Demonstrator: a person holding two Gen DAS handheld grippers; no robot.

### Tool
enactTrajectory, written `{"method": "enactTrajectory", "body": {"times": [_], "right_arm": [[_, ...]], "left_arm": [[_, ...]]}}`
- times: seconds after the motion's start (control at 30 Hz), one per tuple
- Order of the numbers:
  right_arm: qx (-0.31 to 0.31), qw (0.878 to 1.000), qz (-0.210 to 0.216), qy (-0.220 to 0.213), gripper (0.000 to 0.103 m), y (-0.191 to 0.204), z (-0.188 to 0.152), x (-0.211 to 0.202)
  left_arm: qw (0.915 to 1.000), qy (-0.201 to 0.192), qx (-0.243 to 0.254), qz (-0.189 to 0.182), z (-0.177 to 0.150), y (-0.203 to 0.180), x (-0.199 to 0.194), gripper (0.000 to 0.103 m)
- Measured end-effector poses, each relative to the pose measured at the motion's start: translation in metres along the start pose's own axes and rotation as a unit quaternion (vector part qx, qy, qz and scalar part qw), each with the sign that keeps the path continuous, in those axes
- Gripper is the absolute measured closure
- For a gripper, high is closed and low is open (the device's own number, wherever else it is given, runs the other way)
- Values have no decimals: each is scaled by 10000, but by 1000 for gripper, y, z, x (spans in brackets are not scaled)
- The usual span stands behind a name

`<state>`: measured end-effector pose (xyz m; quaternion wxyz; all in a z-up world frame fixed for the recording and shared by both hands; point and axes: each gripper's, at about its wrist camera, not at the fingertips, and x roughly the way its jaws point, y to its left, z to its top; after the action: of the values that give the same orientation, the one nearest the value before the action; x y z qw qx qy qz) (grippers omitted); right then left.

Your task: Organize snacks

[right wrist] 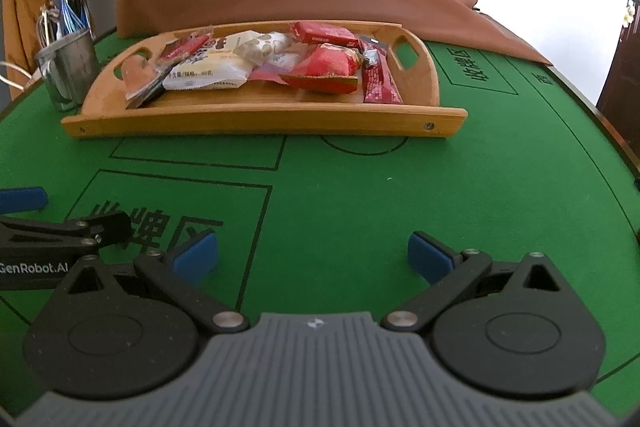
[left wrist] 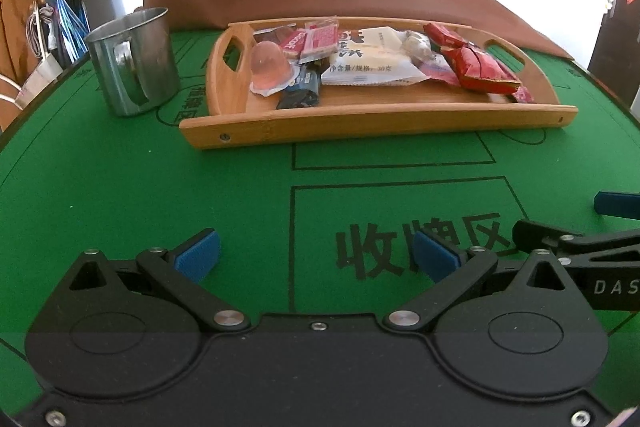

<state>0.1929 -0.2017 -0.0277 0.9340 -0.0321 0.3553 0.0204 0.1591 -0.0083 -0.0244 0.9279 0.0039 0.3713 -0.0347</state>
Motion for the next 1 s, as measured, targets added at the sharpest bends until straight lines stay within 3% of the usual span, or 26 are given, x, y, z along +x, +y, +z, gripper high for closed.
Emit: {"method": "enactTrajectory", "body": {"times": [1.0], "right_arm": [[8,9999,-135,32,0,0,0,2]], "left_arm": [[10000,9,-51,8,-3,2,-2,0]]}}
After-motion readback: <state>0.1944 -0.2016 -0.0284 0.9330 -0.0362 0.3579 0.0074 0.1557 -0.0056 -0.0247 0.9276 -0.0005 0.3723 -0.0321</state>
